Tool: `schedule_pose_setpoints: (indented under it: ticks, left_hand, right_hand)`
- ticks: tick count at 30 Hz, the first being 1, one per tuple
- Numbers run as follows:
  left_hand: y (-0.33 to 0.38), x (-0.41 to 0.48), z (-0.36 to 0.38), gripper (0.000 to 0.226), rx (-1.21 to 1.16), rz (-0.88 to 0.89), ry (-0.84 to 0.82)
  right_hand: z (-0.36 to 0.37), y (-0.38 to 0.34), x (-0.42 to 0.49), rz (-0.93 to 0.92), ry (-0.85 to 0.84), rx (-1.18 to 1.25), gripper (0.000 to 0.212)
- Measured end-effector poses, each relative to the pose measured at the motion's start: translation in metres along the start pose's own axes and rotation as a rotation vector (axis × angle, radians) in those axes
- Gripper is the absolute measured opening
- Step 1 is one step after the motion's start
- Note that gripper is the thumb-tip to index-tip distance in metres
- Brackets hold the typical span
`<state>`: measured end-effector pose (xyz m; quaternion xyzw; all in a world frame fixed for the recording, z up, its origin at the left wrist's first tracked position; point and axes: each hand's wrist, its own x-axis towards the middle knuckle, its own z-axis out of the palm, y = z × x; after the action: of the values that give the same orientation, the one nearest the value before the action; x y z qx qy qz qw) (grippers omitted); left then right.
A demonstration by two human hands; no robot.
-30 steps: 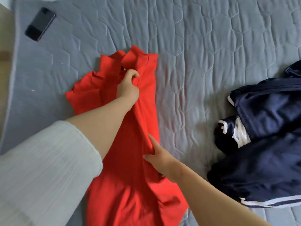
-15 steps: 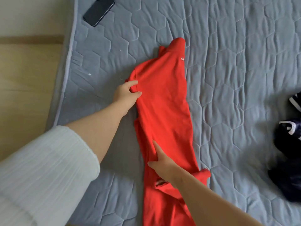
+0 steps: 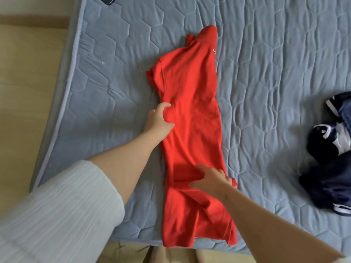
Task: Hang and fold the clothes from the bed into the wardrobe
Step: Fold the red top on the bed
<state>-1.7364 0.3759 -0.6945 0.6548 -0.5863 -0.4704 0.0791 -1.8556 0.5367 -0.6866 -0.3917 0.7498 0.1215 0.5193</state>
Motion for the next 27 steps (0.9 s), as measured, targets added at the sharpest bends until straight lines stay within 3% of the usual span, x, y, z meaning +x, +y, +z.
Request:
schedule_pose_setpoints:
  ticks: [3,5,7,9,13,18,20,23,24,27]
  left_hand:
    - [-0.012,-0.031,0.015,0.078,-0.05,-0.047,0.017]
    - [-0.025,-0.057,0.027,0.081,0.078,-0.027,-0.032]
    - [-0.043,-0.088,0.04,0.073,0.231,0.029,-0.09]
    - [-0.06,-0.119,0.052,0.059,0.221,0.008,-0.104]
    - [-0.078,-0.164,0.062,0.034,0.054,-0.182,-0.067]
    - [-0.087,-0.194,0.05,0.048,-0.415,-0.461,0.205]
    - [-0.09,-0.204,0.045,0.05,-0.464,-0.535,0.121]
    - [-0.092,-0.218,0.047,0.027,-0.405,-0.625,-0.236]
    - [-0.092,-0.221,0.049,0.026,-0.397,-0.642,-0.285]
    - [-0.09,-0.225,0.053,0.012,-0.55,-0.654,-0.197]
  right_hand:
    - [-0.001,0.029,-0.017,-0.016,0.006,-0.251,0.067]
    - [0.002,0.045,-0.025,-0.025,0.114,-0.327,0.05]
    - [0.007,0.058,-0.031,-0.031,0.268,-0.211,0.041]
    - [0.014,0.064,-0.044,-0.068,0.284,0.058,0.03]
    - [0.041,0.062,-0.077,-0.122,0.046,0.443,0.018]
    - [0.086,0.043,-0.109,-0.114,-0.432,0.684,0.025]
    - [0.096,0.04,-0.114,-0.089,-0.463,0.654,0.018]
    - [0.108,0.046,-0.112,-0.08,-0.364,0.638,0.02]
    - [0.113,0.051,-0.111,-0.082,-0.282,0.616,0.022]
    - [0.122,0.064,-0.114,-0.062,0.077,0.454,0.02]
